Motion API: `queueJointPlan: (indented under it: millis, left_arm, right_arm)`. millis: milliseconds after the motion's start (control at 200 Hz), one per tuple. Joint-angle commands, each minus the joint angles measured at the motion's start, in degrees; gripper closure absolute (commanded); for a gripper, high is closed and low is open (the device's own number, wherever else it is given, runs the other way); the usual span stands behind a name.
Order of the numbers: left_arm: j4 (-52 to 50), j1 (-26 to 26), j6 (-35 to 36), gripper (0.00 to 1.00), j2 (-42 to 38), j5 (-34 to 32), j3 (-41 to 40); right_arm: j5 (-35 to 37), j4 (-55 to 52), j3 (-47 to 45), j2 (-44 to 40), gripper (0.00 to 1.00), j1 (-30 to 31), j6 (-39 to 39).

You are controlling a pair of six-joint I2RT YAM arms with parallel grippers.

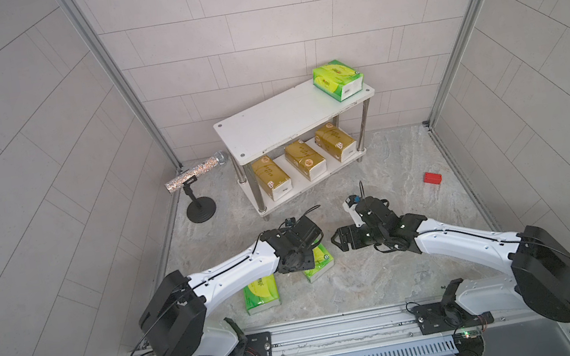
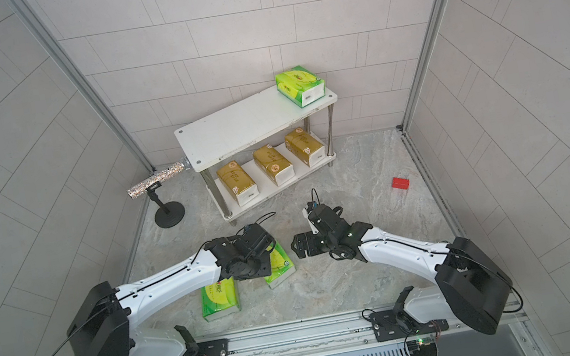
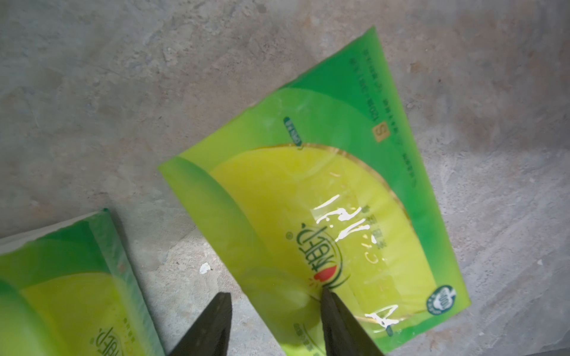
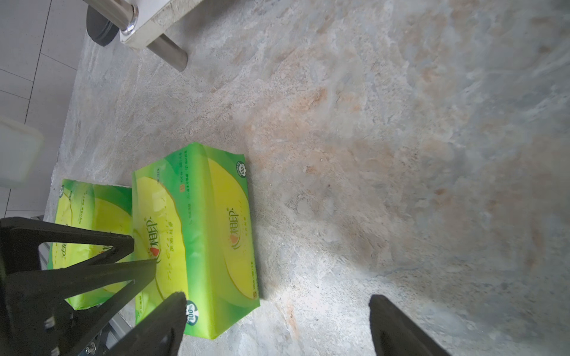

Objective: Place the tissue boxes on the shelf by color
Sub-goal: Pick up the box of tissues from the center of the board.

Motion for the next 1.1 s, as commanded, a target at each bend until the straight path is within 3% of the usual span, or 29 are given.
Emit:
queueJointPlan:
  millis: [0, 380, 1096]
  left_arm:
    - [1.64, -0.06, -0.01, 0.53, -0.23, -2.41, -2.64]
    - [0.39, 0.2, -2.02, 0.57, -6.48, -4.37, -11.43]
    - [0.12, 1.08, -0.96, 0.57, -6.54, -3.74, -13.18]
  right_arm:
    - [-2.94, -0.73, 1.44, 0.54, 0.04, -0.11, -1.45]
    - [-8.59, 8.18, 1.84, 6.1, 0.04, 1.14, 5.82]
    - [-16.23, 39.51, -6.3, 19.96, 0.06, 3.93, 25.8]
